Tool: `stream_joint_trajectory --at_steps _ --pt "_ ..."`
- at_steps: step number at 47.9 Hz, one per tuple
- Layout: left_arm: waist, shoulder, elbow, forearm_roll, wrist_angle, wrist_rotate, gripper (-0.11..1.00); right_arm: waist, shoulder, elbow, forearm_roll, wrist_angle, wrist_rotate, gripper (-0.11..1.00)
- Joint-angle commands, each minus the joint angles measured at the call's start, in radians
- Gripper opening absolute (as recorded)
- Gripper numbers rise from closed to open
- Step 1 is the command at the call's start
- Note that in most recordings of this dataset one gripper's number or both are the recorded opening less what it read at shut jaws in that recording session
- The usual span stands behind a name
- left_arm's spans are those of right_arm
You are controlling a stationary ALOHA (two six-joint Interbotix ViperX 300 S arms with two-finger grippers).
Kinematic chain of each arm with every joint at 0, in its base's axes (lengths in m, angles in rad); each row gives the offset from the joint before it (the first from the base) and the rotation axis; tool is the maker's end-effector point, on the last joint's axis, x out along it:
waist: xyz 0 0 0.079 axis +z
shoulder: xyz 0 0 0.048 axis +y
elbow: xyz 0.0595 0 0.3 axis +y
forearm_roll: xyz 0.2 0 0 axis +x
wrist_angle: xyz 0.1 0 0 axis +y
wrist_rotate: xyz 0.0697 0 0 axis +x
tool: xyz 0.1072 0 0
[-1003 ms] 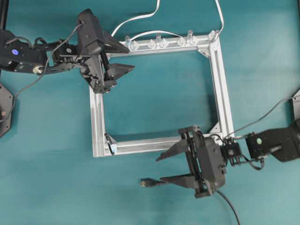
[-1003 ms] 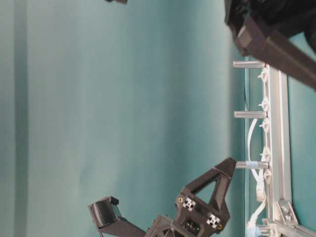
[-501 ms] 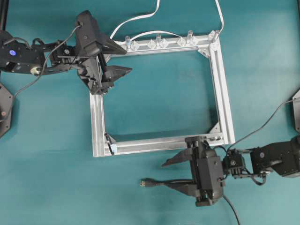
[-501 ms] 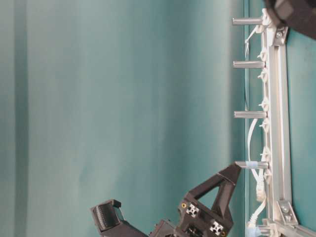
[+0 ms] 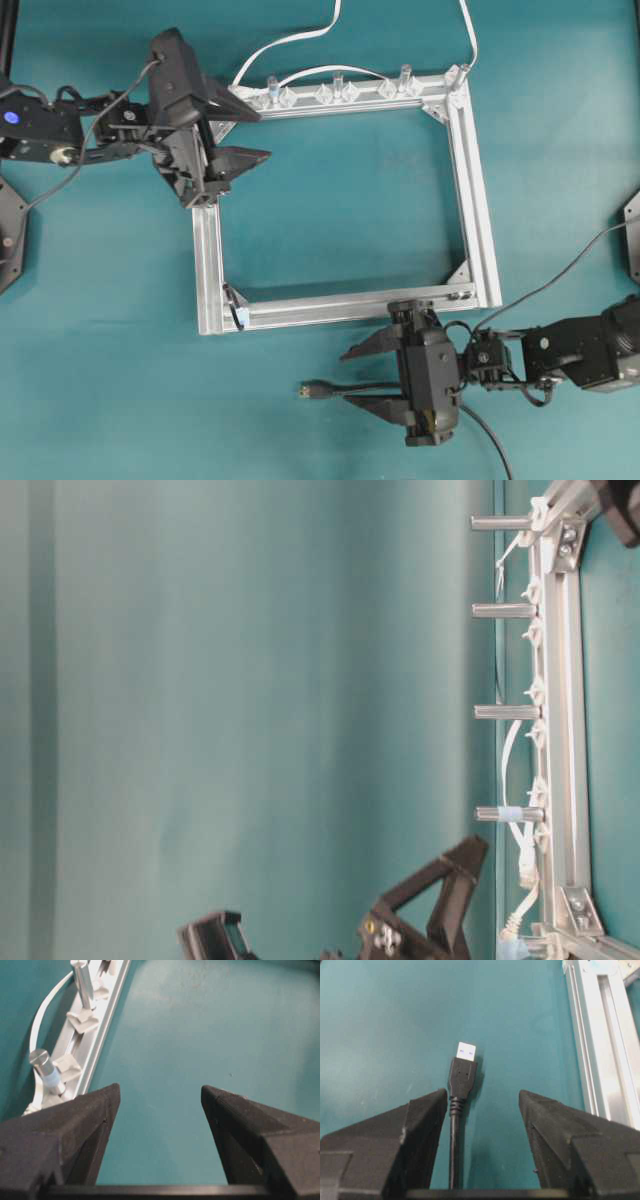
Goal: Insert the wire through the string loop located on the left side.
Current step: 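Close the right gripper on the cable just behind the USB plug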
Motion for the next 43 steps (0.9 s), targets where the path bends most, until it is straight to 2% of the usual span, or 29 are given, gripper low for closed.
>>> stream_joint_trajectory --at_steps 1,15,43 --pt "-0.003 -0.040 0.006 0.003 -0.006 0.002 0.75 0.005 -0.009 -0.018 0.005 -0.005 -0.002 0.63" --pt "-0.003 -0.083 0.051 0.003 -0.006 0.000 0.75 0.006 0.014 -0.021 0.003 0.025 -0.002 0.63" --pt "-0.003 -0.083 0.055 0.003 -0.006 0.000 0.75 0.009 0.078 -0.075 0.005 0.049 -0.002 0.63"
